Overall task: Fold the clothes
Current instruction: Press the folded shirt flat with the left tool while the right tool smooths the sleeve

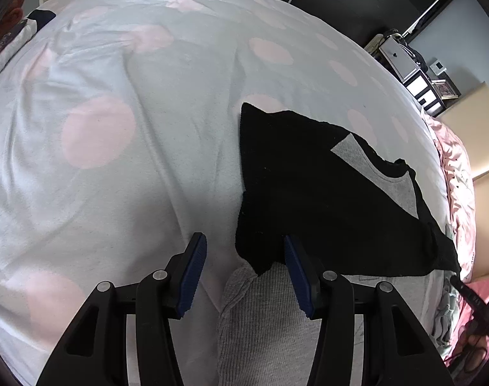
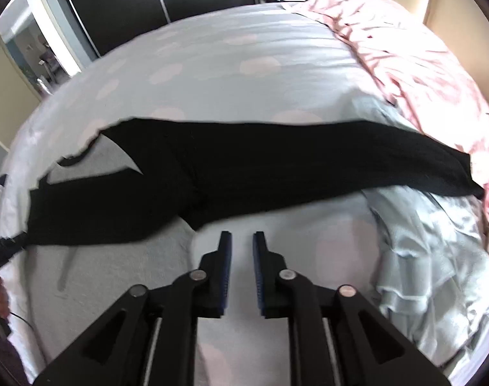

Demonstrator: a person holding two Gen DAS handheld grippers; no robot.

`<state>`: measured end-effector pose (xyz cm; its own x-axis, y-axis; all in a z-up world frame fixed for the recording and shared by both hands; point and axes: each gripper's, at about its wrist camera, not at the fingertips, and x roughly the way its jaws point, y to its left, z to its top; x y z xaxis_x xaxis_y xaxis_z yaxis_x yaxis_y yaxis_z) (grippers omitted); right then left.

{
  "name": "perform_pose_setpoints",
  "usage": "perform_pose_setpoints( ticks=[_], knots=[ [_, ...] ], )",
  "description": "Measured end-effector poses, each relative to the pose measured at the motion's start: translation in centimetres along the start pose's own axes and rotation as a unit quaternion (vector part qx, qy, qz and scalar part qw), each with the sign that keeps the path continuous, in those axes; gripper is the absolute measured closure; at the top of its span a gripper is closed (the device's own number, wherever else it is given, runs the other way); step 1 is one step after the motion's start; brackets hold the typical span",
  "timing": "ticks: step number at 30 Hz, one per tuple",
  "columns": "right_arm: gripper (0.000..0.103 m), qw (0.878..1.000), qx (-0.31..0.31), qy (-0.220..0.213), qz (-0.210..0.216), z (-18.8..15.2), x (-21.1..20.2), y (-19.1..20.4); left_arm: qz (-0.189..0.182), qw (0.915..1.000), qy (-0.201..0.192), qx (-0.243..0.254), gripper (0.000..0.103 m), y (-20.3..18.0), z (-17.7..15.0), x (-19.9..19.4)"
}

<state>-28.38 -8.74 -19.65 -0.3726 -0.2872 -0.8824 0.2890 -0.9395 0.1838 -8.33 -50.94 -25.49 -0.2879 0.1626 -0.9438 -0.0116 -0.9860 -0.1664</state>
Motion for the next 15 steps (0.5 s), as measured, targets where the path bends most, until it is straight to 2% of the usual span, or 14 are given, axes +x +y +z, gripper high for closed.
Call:
perform_pose_setpoints(
  ticks=[1, 3, 6, 9, 13, 15],
  knots=[
    [0.076, 1.0, 0.001, -0.003, 0.019, 0.7, 0.1, 0.3, 0.0, 1.0, -0.001, 0.0, 0.051, 0.0, 0.1, 0.0],
    [0.075, 0.999, 0.004, -0.005, 0.047, 2.2, 0.9, 1.2, 0.002, 1.0, -0.003, 0.001, 0.051, 0.0, 0.2, 0.0],
    [0.075, 0.998, 0.012, 0.002, 0.065, 4.9, 3.0, 2.3, 0.001, 1.0, -0.004, 0.0, 0.051, 0.1, 0.5, 0.4],
    [0.075, 0.996, 0.018, 0.03, 0.08, 7.0, 5.9, 2.9, -0.002, 1.0, -0.008, -0.001, 0.051, 0.0, 0.9, 0.8],
    [0.075, 0.997, -0.007, 0.056, 0.046, 7.8, 8.3, 3.9, -0.012, 0.9999, -0.011, -0.001, 0.051, 0.1, 1.2, 1.2],
    [0.087, 0.997, -0.013, 0.065, 0.031, 7.3, 8.6, 4.0, -0.012, 0.9999, -0.009, -0.002, 0.051, 0.2, 1.2, 1.4]
  ],
)
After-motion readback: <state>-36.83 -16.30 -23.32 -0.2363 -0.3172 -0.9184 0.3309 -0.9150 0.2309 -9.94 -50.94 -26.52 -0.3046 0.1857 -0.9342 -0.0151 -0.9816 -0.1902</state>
